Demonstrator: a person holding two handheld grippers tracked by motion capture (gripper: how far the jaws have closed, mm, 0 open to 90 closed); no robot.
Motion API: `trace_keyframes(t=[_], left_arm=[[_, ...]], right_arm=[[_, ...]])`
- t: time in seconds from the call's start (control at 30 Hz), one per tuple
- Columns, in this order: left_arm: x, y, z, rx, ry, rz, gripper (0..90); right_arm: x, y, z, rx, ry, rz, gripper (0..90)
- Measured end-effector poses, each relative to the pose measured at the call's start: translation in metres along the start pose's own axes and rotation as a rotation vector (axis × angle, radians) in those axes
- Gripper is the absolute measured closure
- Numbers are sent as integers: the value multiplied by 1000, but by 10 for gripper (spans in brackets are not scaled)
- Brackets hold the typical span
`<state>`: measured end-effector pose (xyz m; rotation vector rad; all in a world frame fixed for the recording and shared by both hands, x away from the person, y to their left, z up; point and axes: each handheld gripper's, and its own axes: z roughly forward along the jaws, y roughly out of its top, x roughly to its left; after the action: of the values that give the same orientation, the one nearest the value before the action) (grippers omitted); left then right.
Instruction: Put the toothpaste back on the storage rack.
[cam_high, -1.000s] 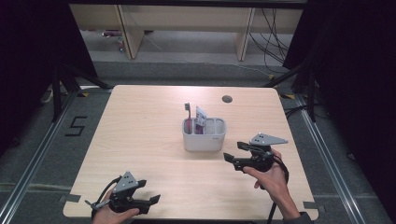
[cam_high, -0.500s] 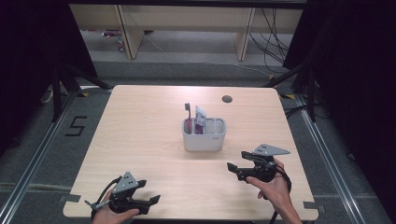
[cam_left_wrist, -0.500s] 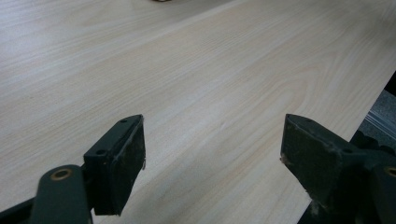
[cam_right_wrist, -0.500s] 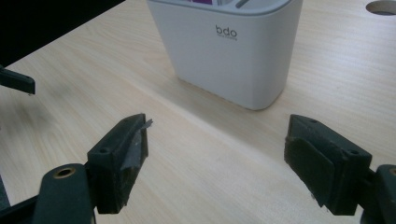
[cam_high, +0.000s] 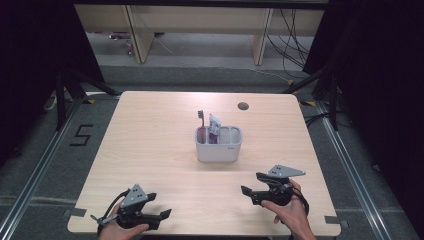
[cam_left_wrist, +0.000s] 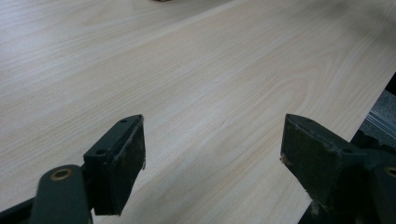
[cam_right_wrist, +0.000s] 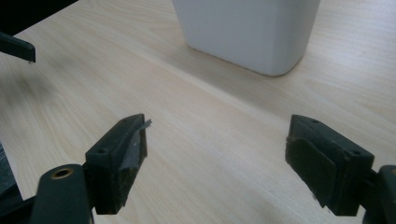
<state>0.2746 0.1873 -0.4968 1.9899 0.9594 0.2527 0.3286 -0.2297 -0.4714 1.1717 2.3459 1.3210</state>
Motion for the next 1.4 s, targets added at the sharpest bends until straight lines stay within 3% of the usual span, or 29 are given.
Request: trace_keyframes(t=[0.03,0.1,0.13,0.17,0.27,0.3,0.53,0.57,0.6,0.63,0.67,0.7,0.73,0.77,0.8,0.83,0.9,0.97,1.0,1.03,1.13,1.27,1.33,1.4], left_arm=[[0,0,0,0,-3,4,216],[0,0,0,4,3,4,216],[0,0,0,3,3,2,216],[0,-1,0,-2,-3,-3,216],[0,0,-1,-2,-1,2,216],[1,0,-1,-3,-2,3,215],[0,-1,0,-8,10,-6,213],[2,-1,-2,14,9,19,213],[1,-1,-1,1,8,5,211],[1,-1,-1,-2,11,0,211],[2,-1,-2,15,9,19,210],[2,-1,-2,18,11,23,209],[0,-1,0,-11,-1,-8,208],[1,-1,0,-10,-1,-5,208],[0,-1,-1,-5,9,-6,208],[1,-1,-1,6,4,2,207],[1,-1,0,3,0,0,207],[0,-1,0,5,1,4,207],[0,-1,0,4,0,5,206],[0,-1,0,5,-1,6,204],[0,-1,0,3,0,5,201],[0,-1,0,1,1,4,195],[0,-1,0,3,2,5,193],[0,-1,0,4,3,6,189]], right_arm=[[1,-2,2,-3,17,17,207],[1,-5,2,7,6,-2,189],[5,-7,2,12,6,53,181],[2,-8,2,5,3,16,178],[6,-13,2,18,9,30,166],[5,-14,1,14,-5,-7,166],[11,-23,1,60,0,-1,162],[11,-24,1,57,-10,-29,162],[15,-26,0,77,-3,20,162],[13,-26,2,71,5,-19,161],[14,-27,1,69,-20,-35,161],[16,-29,0,82,-10,-8,161],[16,-30,1,77,0,-17,162],[16,-31,0,90,-9,-21,162],[20,-33,0,97,-10,12,162],[17,-33,0,101,-6,-25,162],[18,-36,-2,103,-23,-29,162],[20,-38,-3,113,0,-15,162],[20,-38,-4,106,-27,-34,162],[22,-40,-6,123,-22,-6,162],[20,-42,-7,110,-34,-50,162],[21,-46,-8,133,-11,-28,162],[20,-47,-9,123,-32,-63,162],[24,-48,-9,135,-29,-10,162]])
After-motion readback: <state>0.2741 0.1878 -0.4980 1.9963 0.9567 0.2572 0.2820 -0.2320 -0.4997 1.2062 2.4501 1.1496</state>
